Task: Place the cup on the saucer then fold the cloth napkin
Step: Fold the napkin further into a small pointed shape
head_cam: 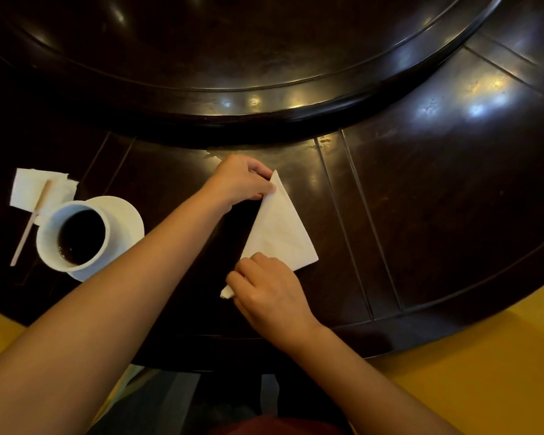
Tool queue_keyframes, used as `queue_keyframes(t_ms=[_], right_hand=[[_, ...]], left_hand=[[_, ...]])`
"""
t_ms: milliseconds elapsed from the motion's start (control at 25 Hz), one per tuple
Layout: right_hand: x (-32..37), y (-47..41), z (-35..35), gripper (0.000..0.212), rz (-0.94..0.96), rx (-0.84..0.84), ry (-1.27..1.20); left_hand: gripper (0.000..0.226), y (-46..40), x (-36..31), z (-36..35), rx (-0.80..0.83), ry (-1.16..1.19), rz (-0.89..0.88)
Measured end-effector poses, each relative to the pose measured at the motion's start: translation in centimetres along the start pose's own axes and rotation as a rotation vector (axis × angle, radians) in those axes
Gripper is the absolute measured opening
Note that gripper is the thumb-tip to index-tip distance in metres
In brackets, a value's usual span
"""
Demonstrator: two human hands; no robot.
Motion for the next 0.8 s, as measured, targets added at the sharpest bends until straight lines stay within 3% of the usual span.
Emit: queue_keyframes(t_ms=[120,280,400,560,680,760,800], right_hand=[[0.2,0.9,-0.7,0.023,0.004,0.078,-0.043],[-3.1,1.5,1.6,0.035,-0.159,-0.073,-0.023],[-7.1,2.3,0.1,0.056,-0.3,0.102,0.196],[-8.3,3.1,-2.0,0.062,-0.347,0.198,0.244],[-8.3,2.7,-2.2,0.063,-0.395,0.162,0.243],[-8.2,2.5,-2.5,0.062,-0.385,0.168,0.223],[-8.1,2.7,-2.6,0.06,-0.366,0.181,0.223]], left_hand=[[0.018,0.2,0.3,0.1,-0.043,0.004,-0.052],[0.022,0.1,0.4,0.1,-0.034,0.071,-0.14],[0.022,0.4,0.4,-0.2,-0.055,0.018,-0.202],[0.031,1.8,0.0,-0.3,-0.178,-0.071,-0.38],[0.045,4.4,-0.9,-2.4,-0.264,-0.42,-0.709],[0.052,5.6,0.2,-5.5,-0.12,-0.653,-0.837],[0.054,5.7,1.3,-6.4,-0.055,-0.708,-0.817]])
Point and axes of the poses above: each hand's wrist, its own y-axis away from the middle knuckle, its own z-axis out of the back of the hand, x = y × z, the point moved 8 cm from there along -y, towards the middle knuckle, and after that the axes turned 6 degrees about y, right-handed, at the moved point
